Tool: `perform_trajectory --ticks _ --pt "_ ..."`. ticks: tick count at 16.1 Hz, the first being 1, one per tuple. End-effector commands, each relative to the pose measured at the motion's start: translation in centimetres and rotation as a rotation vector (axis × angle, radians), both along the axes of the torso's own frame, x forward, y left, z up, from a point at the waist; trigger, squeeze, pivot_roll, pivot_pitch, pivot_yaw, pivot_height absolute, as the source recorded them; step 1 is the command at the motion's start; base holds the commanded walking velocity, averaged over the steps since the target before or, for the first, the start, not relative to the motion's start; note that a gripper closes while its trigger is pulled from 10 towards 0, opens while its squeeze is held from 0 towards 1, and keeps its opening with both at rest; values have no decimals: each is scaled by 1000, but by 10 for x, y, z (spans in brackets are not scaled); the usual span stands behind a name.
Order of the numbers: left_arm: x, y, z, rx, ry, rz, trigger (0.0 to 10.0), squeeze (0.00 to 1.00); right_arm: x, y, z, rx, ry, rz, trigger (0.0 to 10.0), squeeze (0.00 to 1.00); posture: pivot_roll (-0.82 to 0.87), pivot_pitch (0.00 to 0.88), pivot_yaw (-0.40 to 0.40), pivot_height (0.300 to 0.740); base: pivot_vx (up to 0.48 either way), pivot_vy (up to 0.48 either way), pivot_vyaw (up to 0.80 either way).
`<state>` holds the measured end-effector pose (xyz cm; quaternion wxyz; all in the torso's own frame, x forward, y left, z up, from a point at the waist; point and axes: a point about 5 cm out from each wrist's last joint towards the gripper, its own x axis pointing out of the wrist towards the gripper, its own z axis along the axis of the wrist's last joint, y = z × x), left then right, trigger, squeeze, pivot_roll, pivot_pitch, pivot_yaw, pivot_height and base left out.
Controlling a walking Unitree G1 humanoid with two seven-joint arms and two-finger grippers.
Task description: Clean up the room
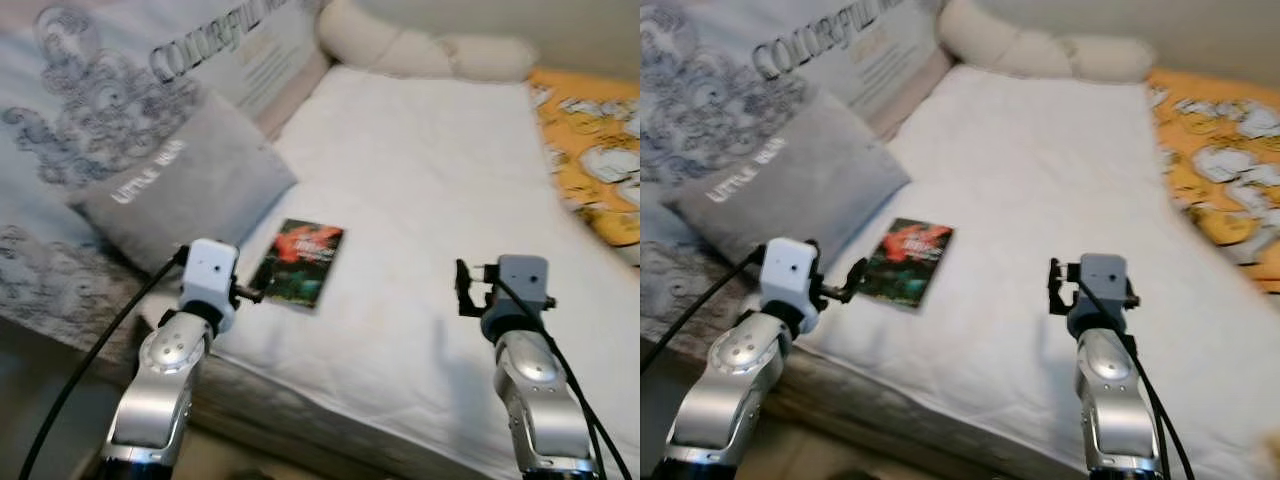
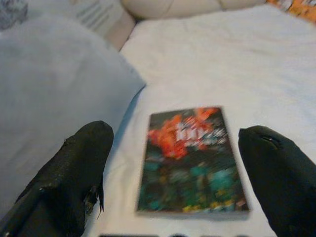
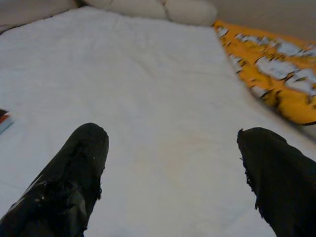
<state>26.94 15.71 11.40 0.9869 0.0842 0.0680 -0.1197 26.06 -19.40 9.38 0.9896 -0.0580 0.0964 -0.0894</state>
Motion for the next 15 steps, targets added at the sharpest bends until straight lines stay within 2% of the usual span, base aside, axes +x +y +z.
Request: perform_trajectory --ticks 1,4,11,13,15 --pt "-1 7 0 18 6 30 10000 239 1 7 0 10 11 19 10000 1000 14 0 17 740 0 -416 0" --pt "2 3 1 19 0 21 10000 239 0 12 -3 8 30 37 10000 1000 14 0 18 740 0 -415 0" --pt "2 3 -1 34 7 8 10000 239 -4 12 -12 17 121 26 10000 1000 14 0 18 740 0 -416 0" --pt "1 5 -4 50 26 14 10000 220 -12 11 -22 -20 220 9 10000 1000 15 0 18 740 0 0 0" --pt "2 6 -4 68 18 -5 10000 224 -16 10 -28 -45 259 -11 10000 1000 14 0 19 740 0 0 0"
